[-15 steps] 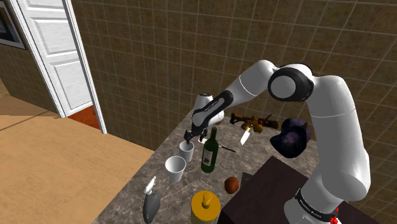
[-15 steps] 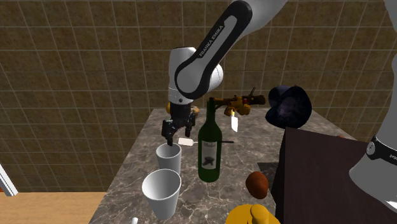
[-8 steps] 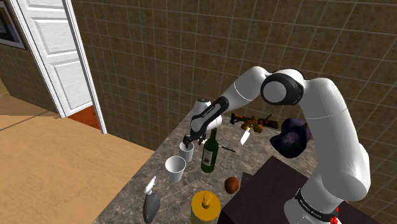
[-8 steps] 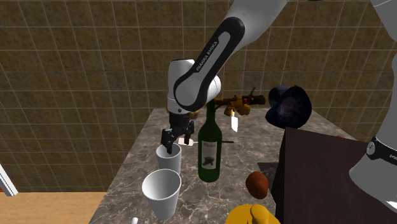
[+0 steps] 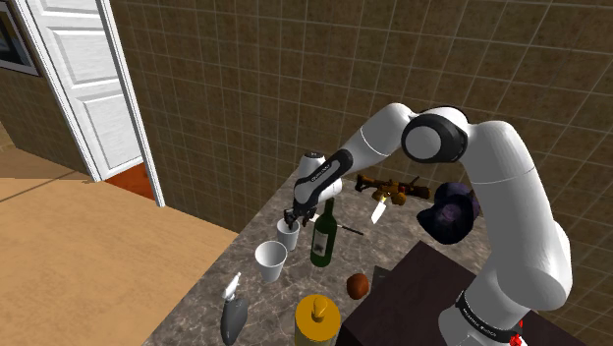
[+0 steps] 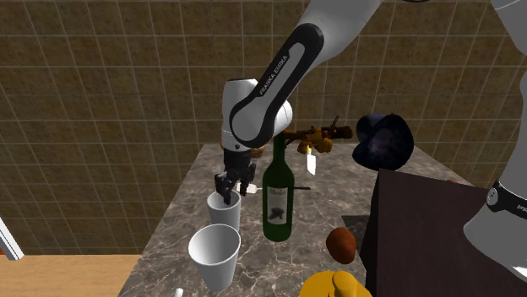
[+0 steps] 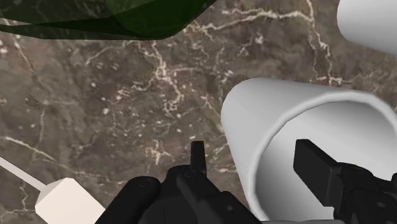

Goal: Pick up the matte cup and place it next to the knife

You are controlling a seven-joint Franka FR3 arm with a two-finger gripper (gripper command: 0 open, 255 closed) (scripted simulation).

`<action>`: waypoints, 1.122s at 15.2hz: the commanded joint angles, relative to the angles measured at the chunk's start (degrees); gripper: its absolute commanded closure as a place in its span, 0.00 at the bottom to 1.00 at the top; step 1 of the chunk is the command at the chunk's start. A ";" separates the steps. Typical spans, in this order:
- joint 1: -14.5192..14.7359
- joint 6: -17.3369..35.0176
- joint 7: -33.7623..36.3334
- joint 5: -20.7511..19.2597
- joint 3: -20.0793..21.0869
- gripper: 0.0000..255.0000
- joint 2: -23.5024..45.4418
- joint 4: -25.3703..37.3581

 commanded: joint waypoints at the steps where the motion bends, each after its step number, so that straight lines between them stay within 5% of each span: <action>1: 0.02 0.06 0.02 0.00 0.00 1.00 0.33 -0.14; 17: 0.17 -3.81 0.53 -0.25 -0.27 1.00 -5.10 -1.70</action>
